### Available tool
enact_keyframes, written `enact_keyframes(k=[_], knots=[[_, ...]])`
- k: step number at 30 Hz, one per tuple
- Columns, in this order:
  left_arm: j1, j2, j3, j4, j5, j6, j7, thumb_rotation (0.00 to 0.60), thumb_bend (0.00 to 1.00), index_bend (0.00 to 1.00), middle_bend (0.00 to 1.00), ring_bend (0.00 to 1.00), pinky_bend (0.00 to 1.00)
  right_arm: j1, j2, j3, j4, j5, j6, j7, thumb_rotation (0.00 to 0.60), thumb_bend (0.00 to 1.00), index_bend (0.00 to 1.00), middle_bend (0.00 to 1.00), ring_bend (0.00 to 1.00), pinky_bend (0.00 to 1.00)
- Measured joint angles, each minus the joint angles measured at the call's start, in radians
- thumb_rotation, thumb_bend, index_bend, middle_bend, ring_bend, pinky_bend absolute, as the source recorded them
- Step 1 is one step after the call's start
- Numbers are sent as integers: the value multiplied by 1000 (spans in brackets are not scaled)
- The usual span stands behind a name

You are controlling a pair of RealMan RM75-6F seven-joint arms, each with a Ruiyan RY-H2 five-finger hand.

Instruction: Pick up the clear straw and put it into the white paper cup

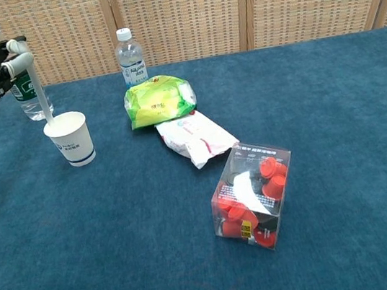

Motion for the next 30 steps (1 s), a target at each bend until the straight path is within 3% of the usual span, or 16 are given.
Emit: enact_keyframes(k=[5,8,13,16,25,28,30], knots=[[-6,-34,13,50,5,-19,-30,600,545,605,0,0,0,0,-1,0,2,0,1,0,600,0,0,0,0,0],[-7,-52,18,78,7,-23,-42,600,547,538,0,0,0,0,0,1,2,2,0,3,600,0,0,0,0,0],[-4,-71,16,95,5,-13,-59,600,545,112,0,0,0,1,1,0,2,-1,-1,14,600,0,0,0,0,0],[1,-72,22,97,16,3,-64,600,514,3,0,0,0,0,3,-1,2,-6,1,19,600,0,0,0,0,0],[35,-51,32,69,55,128,-64,600,495,0,0,0,0,-3,9,-4,-3,-17,11,27,600,0,0,0,0,0],[57,-14,41,27,85,217,-7,600,484,0,0,0,0,-4,10,-5,-6,-24,15,27,600,0,0,0,0,0],[72,18,53,0,110,271,64,600,421,0,0,0,0,-5,11,-7,-9,-30,19,25,600,0,0,0,0,0]])
